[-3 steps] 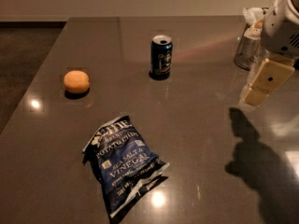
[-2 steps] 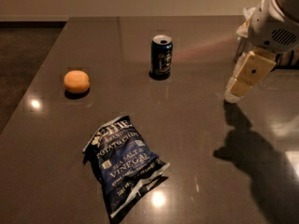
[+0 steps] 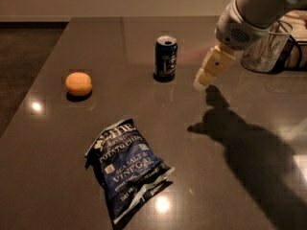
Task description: Knock pepsi can over
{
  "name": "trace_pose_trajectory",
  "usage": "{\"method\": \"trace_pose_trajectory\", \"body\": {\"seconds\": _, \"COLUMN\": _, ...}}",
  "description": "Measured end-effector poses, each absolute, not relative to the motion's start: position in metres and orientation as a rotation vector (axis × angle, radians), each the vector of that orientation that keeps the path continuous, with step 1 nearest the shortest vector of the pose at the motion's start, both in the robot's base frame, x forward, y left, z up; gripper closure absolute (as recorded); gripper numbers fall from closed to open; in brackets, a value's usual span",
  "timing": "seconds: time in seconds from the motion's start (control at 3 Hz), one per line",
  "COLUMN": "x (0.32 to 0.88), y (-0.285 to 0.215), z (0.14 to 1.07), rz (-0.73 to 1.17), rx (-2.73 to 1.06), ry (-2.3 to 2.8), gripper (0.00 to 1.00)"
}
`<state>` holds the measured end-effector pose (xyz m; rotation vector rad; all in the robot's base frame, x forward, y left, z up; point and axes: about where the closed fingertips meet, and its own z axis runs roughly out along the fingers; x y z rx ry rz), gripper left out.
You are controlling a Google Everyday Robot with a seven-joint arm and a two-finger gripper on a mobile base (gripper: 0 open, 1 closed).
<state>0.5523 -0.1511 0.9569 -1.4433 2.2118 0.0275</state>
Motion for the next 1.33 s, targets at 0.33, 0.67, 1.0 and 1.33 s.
{"method": "trace_pose_trajectory", "body": {"seconds": 0.33, "x": 0.586, "y": -0.12, "z": 0.944, "rz": 0.063, "rx": -1.41, "ry": 2.197, "gripper": 0.0}}
{"method": "trace_pose_trajectory", "body": {"seconds": 0.67, "x": 0.617, "y": -0.091, "z": 0.929, "rz": 0.135, "rx": -1.361, "ry": 2.184, "gripper": 0.0}}
{"method": "trace_pose_trajectory", "body": {"seconds": 1.0, "x": 0.638, "y": -0.062, "z": 0.92, "rz": 0.223, "rx": -1.32, "ry": 2.162, "gripper": 0.0}}
{"method": "trace_pose_trajectory", "body": {"seconds": 1.33, "x": 0.656, "y": -0.048, "z": 0.916, "rz": 0.268, "rx": -1.307, "ry": 2.136, "gripper": 0.0}}
